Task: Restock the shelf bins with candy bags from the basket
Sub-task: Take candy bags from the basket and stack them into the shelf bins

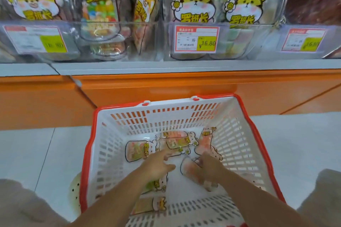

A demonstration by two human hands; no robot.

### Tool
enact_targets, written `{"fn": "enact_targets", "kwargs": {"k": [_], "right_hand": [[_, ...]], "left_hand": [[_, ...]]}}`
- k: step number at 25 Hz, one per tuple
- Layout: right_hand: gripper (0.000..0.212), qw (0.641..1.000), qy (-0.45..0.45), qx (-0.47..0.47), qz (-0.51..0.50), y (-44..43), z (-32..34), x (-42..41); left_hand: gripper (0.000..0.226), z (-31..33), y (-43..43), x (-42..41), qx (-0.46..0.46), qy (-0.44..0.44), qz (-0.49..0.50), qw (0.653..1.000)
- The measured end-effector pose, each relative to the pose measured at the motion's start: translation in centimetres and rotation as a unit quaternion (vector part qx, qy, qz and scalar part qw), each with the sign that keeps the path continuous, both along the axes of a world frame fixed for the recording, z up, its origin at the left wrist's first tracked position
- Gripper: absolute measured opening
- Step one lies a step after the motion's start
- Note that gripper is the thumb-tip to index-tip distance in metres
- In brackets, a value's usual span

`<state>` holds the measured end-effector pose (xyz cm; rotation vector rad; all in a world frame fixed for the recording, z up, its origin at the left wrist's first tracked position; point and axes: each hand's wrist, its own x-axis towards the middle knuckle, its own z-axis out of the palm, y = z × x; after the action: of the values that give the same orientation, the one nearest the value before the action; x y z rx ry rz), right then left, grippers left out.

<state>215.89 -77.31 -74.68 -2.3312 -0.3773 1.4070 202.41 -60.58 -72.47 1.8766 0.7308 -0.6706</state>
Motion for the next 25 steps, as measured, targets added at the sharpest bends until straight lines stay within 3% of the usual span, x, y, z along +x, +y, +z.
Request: {"fn": "enact_targets", "kwargs": {"k": [2,4,5,7,8,10,12,14,19,20,22,25], "right_hand": [[0.021,0.995,0.03,0.001,0.097,1.3,2.1,0.0],[0.012,0.988,0.096,0.045,0.113,2.1,4.0,0.6],[0.005,0.986,0.125,0.063,0.086,2.5,4.5,0.8],[0.027,0.985,0.138,0.096,-0.039,2.8,4.6,1.2],[0.036,0.978,0.119,0.093,-0.141,2.8,4.3,1.4],[0.047,0.965,-0.042,0.018,-0.257,2.2,2.5,2.2],[0.062,0.963,-0.148,-0.07,-0.214,1.3,0.9,2.5],[0.07,0.97,-0.094,-0.087,-0.208,1.5,0.2,2.2],[0.03,0.97,-0.125,-0.07,-0.199,2.5,-0.7,2.7],[0.018,0.967,-0.123,-0.042,-0.22,2.4,-0.3,2.8],[0.014,0.956,-0.1,0.056,-0.268,1.8,1.0,3.0],[0.013,0.928,0.012,0.203,-0.312,0.4,4.0,3.1]], "left_hand": [[0.063,0.2,0.3,0.1,-0.061,0.003,0.063,0.996],[0.058,0.8,0.6,-0.2,-0.118,-0.001,0.11,0.987],[0.052,1.1,0.8,-0.4,-0.148,-0.011,0.148,0.978],[0.038,1.6,0.9,-0.7,-0.197,-0.023,0.252,0.947],[0.033,1.7,1.0,-0.9,-0.212,-0.027,0.3,0.93],[0.035,1.6,1.2,-1.4,-0.228,-0.029,0.362,0.903],[0.056,0.6,2.0,-1.9,-0.275,-0.033,0.417,0.866],[0.059,-0.1,2.7,-2.4,-0.303,-0.044,0.446,0.841],[0.033,-0.3,3.0,-2.7,-0.293,-0.04,0.459,0.838],[0.028,-0.1,3.1,-2.7,-0.289,-0.036,0.471,0.833],[0.021,0.2,3.1,-2.5,-0.296,-0.035,0.502,0.812],[0.019,0.5,2.8,-2.3,-0.304,-0.045,0.534,0.788]]}}
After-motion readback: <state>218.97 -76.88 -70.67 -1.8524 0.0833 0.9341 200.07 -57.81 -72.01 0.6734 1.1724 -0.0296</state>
